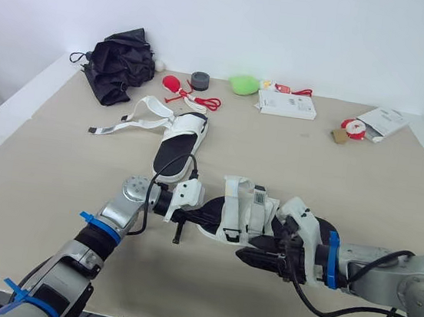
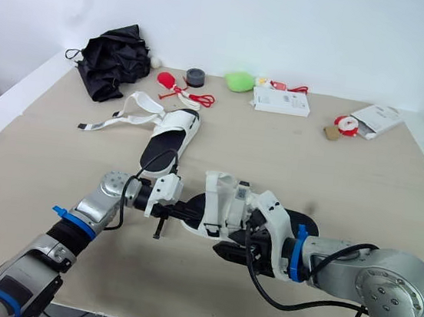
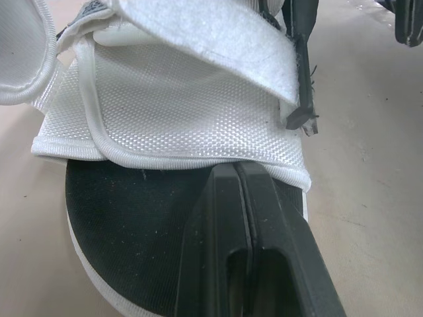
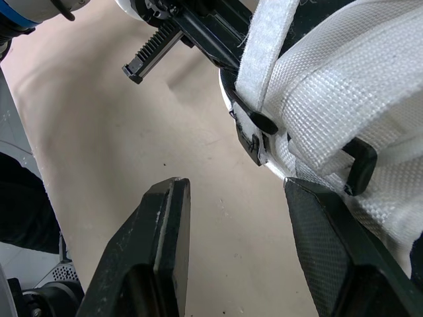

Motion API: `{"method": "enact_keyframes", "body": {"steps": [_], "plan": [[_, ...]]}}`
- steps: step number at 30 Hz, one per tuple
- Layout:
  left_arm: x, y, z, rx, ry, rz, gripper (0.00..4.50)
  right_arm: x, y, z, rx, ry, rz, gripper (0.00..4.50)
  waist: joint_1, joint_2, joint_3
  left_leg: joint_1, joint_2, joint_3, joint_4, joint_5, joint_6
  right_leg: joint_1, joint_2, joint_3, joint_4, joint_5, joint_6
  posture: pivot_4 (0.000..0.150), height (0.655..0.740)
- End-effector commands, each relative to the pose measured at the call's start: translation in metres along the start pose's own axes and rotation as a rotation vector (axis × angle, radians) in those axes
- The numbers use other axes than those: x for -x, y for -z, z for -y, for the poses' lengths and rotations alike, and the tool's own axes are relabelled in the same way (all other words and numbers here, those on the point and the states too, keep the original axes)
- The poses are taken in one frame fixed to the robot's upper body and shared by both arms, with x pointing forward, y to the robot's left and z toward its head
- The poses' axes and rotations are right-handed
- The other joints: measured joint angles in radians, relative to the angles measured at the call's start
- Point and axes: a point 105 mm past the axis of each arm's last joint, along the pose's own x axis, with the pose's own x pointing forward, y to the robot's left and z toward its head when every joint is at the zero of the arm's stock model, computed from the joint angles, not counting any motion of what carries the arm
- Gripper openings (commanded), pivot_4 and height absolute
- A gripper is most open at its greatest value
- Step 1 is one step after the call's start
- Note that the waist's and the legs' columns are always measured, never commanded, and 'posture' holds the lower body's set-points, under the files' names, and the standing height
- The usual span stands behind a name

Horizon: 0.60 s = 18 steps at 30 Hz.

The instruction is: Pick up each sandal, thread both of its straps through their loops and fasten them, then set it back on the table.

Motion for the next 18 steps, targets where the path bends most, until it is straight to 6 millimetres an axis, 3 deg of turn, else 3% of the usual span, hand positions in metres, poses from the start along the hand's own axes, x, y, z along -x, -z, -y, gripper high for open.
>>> {"method": "enact_keyframes", "body": {"steps": [1, 9, 18], "plan": [[0.003, 0.066, 0.034, 0.204, 0.07, -0.224, 0.0, -0.003, -0.027, 0.001, 0.038, 0.03, 0.139, 2.5, 0.0, 0.0, 0.0, 0.0, 0.0, 0.0, 0.0, 0.0, 0.0, 0.0, 0.0, 0.0, 0.0, 0.0, 0.0, 0.15, 0.74], [0.002, 0.066, 0.033, 0.202, 0.066, -0.223, 0.0, -0.023, -0.027, -0.008, -0.014, -0.037, 0.147, 2.5, -0.003, 0.0, 0.0, 0.001, 0.0, 0.0, 0.0, 0.0, 0.0, 0.0, 0.0, 0.0, 0.0, 0.001, 0.0, 0.15, 0.74], [0.005, 0.067, 0.034, 0.204, 0.057, -0.226, 0.0, -0.022, -0.014, -0.004, -0.006, -0.022, 0.055, 2.5, -0.021, 0.004, -0.003, 0.004, 0.003, 0.0, 0.0, 0.0, -0.001, 0.0, 0.0, -0.002, 0.0, 0.003, 0.0, 0.15, 0.74]]}}
